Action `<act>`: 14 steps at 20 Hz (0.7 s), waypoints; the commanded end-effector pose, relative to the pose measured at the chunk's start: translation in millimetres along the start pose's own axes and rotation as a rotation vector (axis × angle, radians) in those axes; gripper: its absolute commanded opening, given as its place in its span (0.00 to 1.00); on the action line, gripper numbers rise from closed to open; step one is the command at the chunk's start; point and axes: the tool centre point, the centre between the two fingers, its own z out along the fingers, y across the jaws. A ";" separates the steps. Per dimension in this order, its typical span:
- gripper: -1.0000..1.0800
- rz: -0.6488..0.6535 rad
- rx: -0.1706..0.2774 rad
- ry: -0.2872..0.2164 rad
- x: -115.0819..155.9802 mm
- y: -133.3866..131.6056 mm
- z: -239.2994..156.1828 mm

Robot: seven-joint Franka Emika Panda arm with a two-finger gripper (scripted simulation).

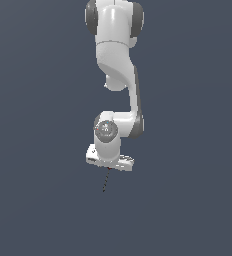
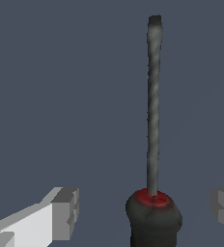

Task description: Pick up the object and move it to a goal position.

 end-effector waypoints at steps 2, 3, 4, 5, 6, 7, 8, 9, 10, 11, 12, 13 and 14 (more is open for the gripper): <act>0.00 0.000 0.000 0.002 1.0 -0.2 0.1; 0.00 0.000 0.000 0.002 1.0 -0.2 0.1; 0.00 0.000 0.000 0.002 1.0 -0.2 0.1; 0.00 0.000 0.000 0.002 1.0 -0.2 0.1; 0.00 0.000 0.000 0.002 1.0 -0.2 0.1; 0.00 0.000 0.000 0.002 1.0 -0.2 0.1; 0.00 0.000 0.000 0.002 1.0 -0.2 0.1; 0.00 0.000 0.000 0.002 1.0 -0.2 0.1; 0.00 0.000 0.000 0.002 1.0 -0.2 0.1; 0.00 0.000 0.000 0.001 0.7 -0.1 0.1; 0.00 0.000 0.000 0.001 0.6 -0.1 -0.1; 0.00 0.000 0.000 0.001 0.4 -0.3 -0.7; 0.00 0.000 0.000 0.001 0.1 -0.5 -1.9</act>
